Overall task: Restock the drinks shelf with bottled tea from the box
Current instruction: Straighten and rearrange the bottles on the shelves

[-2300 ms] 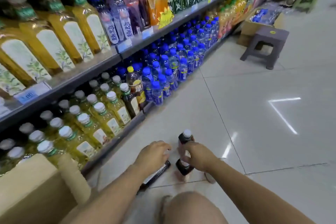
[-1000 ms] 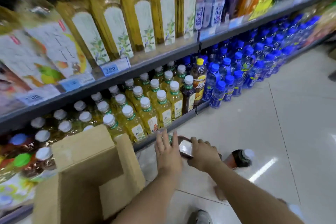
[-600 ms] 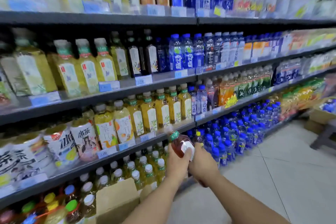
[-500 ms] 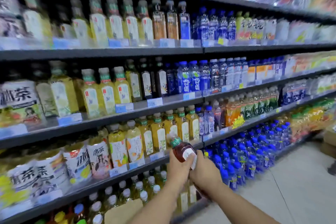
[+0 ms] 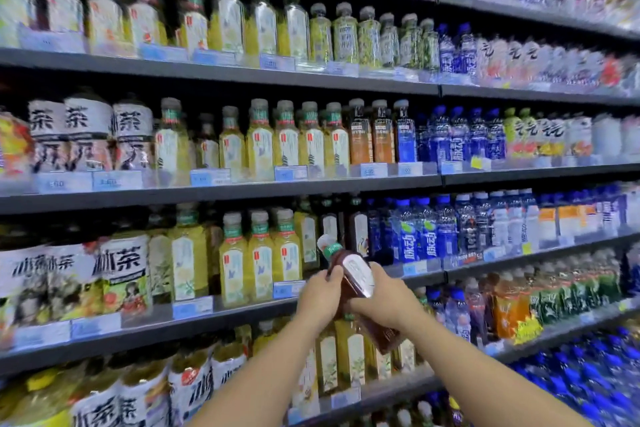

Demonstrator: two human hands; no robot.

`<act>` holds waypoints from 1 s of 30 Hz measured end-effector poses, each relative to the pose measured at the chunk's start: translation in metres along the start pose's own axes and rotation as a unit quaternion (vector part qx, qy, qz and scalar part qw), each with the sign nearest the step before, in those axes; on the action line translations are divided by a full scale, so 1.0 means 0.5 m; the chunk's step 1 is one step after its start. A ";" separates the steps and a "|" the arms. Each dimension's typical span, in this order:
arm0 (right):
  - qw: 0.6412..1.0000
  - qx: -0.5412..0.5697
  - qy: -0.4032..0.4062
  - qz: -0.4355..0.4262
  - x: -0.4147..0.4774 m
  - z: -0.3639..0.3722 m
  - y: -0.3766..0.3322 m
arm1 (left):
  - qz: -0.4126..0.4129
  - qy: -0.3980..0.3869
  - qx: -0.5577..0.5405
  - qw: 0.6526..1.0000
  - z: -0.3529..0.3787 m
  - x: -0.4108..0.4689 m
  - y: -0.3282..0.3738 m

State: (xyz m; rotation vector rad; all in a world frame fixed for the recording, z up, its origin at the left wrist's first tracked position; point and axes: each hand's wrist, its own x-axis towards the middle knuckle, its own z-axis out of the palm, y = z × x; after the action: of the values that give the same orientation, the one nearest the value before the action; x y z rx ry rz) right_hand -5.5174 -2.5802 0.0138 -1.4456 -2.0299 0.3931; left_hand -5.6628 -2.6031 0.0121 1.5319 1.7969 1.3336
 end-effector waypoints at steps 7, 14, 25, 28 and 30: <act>0.997 -0.029 -0.006 0.065 0.193 -0.026 -0.055 | 0.191 0.032 0.402 0.895 -0.042 0.105 -0.110; 0.994 0.018 -0.028 0.104 0.364 -0.029 -0.115 | 0.221 0.025 0.529 0.819 -0.003 0.165 -0.169; 0.994 0.065 0.062 0.070 0.471 0.156 -0.063 | 0.227 -0.004 0.452 0.863 0.018 0.207 -0.240; 0.988 0.096 0.109 0.049 0.482 0.205 -0.044 | 0.222 0.004 0.464 0.858 0.023 0.213 -0.244; 0.984 0.118 0.127 0.050 0.500 0.217 -0.041 | 0.219 -0.003 0.467 0.857 0.024 0.218 -0.245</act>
State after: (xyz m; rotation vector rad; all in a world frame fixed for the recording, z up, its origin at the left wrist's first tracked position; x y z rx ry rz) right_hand -5.6556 -2.3445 0.0175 -1.3767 -1.6551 0.4507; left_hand -5.7480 -2.4896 -0.0707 2.5445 2.3389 0.5478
